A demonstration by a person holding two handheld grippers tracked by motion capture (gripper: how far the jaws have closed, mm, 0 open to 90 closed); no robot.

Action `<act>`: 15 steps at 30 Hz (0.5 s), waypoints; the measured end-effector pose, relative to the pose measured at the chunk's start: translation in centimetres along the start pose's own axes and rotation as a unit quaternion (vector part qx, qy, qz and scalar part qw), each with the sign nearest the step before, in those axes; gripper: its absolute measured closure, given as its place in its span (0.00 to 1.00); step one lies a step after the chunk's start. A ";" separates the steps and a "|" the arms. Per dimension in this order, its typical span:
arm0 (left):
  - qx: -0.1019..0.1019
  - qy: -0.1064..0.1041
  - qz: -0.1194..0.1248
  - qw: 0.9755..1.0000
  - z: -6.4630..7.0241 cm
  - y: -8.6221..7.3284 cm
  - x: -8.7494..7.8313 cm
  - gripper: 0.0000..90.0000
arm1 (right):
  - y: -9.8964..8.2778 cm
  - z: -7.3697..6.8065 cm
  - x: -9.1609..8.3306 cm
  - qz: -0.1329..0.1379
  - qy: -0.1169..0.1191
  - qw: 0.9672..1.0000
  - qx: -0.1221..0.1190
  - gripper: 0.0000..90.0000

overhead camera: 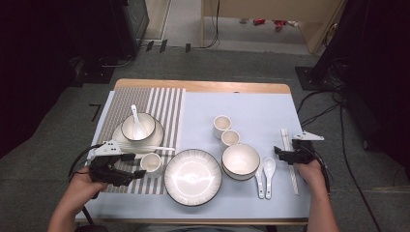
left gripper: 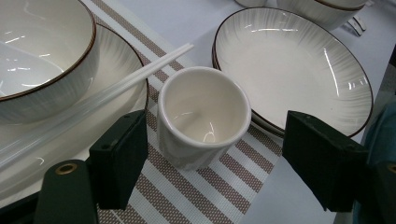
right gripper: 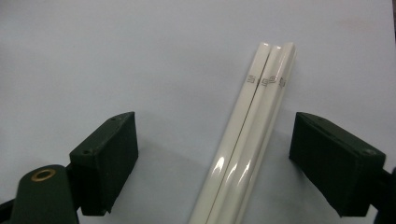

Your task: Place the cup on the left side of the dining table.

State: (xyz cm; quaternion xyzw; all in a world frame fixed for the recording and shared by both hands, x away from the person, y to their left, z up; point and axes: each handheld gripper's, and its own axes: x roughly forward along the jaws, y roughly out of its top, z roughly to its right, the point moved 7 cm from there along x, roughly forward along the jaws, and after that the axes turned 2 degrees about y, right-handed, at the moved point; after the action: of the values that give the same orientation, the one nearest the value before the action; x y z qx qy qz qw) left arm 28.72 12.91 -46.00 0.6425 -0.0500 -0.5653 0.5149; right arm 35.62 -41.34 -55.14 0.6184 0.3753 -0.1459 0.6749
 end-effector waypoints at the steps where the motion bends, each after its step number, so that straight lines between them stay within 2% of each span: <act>1: 0.000 0.000 0.000 1.000 0.0 -0.1 0.0 0.26 | 0.0 0.0 0.0 0.000 0.000 1.000 0.000 0.17; 15: -0.001 0.004 0.001 1.000 -1.1 -1.2 0.0 0.27 | 0.0 0.0 0.0 0.000 0.000 1.000 0.000 0.17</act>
State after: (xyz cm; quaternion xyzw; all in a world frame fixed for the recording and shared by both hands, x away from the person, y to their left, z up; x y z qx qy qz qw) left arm 28.96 14.11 -47.01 0.6442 -0.0477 -0.5622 0.5164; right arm 35.62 -41.34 -55.14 0.6183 0.3752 -0.1460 0.6750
